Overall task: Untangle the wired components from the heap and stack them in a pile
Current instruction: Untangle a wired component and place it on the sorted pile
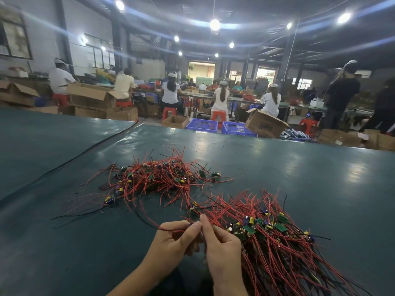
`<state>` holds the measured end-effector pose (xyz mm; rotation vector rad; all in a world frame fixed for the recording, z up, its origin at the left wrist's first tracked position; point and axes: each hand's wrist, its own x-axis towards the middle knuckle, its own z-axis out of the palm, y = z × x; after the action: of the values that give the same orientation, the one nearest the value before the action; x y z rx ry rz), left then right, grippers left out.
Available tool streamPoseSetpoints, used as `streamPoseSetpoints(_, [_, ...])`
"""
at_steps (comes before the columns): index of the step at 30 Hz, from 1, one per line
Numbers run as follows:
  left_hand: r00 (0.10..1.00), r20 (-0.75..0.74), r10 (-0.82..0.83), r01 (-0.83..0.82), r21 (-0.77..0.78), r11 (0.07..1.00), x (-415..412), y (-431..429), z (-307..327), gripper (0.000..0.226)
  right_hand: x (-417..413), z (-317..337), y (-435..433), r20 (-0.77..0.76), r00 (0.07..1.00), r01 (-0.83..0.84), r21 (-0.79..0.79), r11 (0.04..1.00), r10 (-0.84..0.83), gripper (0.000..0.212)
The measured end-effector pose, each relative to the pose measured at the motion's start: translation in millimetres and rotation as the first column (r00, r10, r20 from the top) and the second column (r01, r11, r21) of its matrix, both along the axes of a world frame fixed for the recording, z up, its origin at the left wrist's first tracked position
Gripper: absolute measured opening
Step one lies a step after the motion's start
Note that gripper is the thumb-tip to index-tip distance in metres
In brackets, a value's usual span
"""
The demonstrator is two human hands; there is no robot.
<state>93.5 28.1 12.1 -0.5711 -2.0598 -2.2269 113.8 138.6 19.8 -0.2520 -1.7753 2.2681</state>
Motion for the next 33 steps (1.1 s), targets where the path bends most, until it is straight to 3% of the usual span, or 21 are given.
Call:
streamPoseSetpoints(2, [1.0,-0.006,0.007,-0.007,-0.015,1.0,-0.4,-2.0,1.3,0.034,0.1,0.3,-1.5,0.036,0.999,0.02,-0.007,1.0,-0.02,0.026])
streamPoseSetpoints(7, [0.996,-0.059,0.061,-0.062,-0.02,0.998,-2.7,-6.4,9.1,0.044,-1.9,8.4,23.3,0.181,0.972,0.181,-0.192,0.964,-0.147,0.027])
streamPoseSetpoints(11, [0.995,-0.068,0.077,-0.076,0.023,0.997,-3.4,-8.6,11.0,0.045,-1.6,13.4,42.0,0.109,0.985,0.169,-0.386,0.907,-0.137,0.03])
streamPoseSetpoints(14, [0.989,-0.056,0.134,-0.132,0.038,0.991,-4.7,-9.2,9.7,0.048,0.0,13.5,39.4,0.029,0.992,0.121,-0.385,0.915,-0.119,0.031])
streamPoseSetpoints(17, [0.982,0.036,0.184,-0.185,0.047,0.982,-8.1,-12.0,11.4,0.041,1.1,12.7,35.0,-0.039,0.994,0.082,-0.334,0.939,-0.101,0.031])
streamPoseSetpoints(21, [0.945,0.288,0.154,-0.212,0.183,0.96,-12.4,-11.8,13.2,0.04,3.6,13.4,30.4,-0.127,0.991,0.009,-0.287,0.958,-0.048,0.035])
streamPoseSetpoints(24, [0.916,0.391,0.091,-0.217,0.292,0.931,-14.4,-14.8,15.0,0.043,5.3,12.5,27.1,-0.178,0.984,-0.045,-0.24,0.97,0.001,0.06])
streamPoseSetpoints(27, [0.914,0.404,-0.029,-0.118,0.333,0.936,-14.9,-18.5,15.9,0.039,6.9,11.3,24.3,-0.197,0.979,-0.094,-0.208,0.974,0.052,0.084])
streamPoseSetpoints(31, [0.868,0.399,-0.295,0.203,0.257,0.945,-9.5,-15.7,15.5,0.047,6.9,8.8,15.5,-0.091,0.985,-0.147,0.002,0.989,0.146,0.047])
streamPoseSetpoints(33, [0.858,0.373,-0.353,0.314,0.163,0.936,-7.5,-12.4,13.1,0.054,7.4,6.9,9.5,-0.07,0.969,-0.234,0.062,0.97,0.238,0.041])
